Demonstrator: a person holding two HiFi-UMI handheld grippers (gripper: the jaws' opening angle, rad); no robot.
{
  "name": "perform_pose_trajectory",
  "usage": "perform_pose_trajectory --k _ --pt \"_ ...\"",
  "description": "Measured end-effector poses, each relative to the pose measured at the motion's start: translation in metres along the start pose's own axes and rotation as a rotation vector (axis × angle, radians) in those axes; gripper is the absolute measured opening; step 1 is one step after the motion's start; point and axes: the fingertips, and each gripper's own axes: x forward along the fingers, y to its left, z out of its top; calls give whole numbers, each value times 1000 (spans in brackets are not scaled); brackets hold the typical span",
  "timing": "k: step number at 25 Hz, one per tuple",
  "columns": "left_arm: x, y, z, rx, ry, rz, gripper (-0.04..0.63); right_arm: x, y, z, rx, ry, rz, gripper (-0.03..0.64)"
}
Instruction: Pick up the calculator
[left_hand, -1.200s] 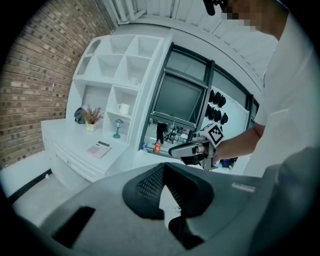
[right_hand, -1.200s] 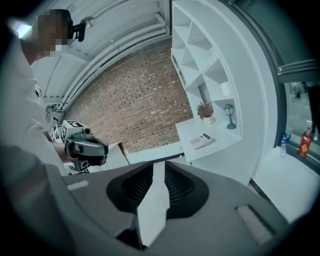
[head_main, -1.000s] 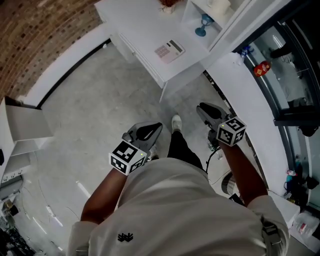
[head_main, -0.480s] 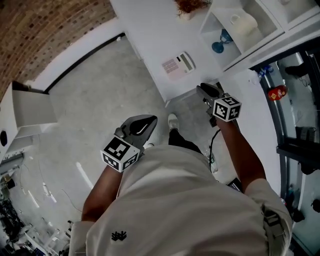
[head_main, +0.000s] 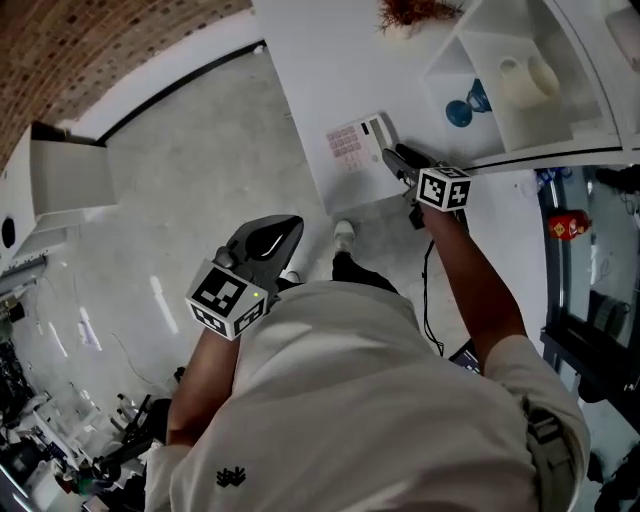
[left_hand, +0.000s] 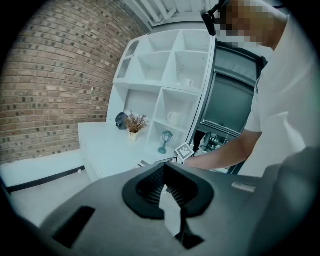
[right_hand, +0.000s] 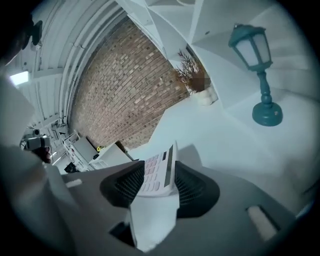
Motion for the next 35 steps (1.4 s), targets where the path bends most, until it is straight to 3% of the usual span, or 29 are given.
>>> perform_pose_trajectory --k 11,18,26,35 --pt "-6 23 1 -32 7 78 6 44 -25 -1 61 80 23 202" --pt "-14 35 3 -35 -12 105 6 56 -22 -5 60 170 7 112" --pt "-28 41 -2 -41 -27 116 6 52 -18 -4 173 124 37 80" --pt "-46 46 -8 -49 -56 98 6 46 -2 8 125 94 -5 69"
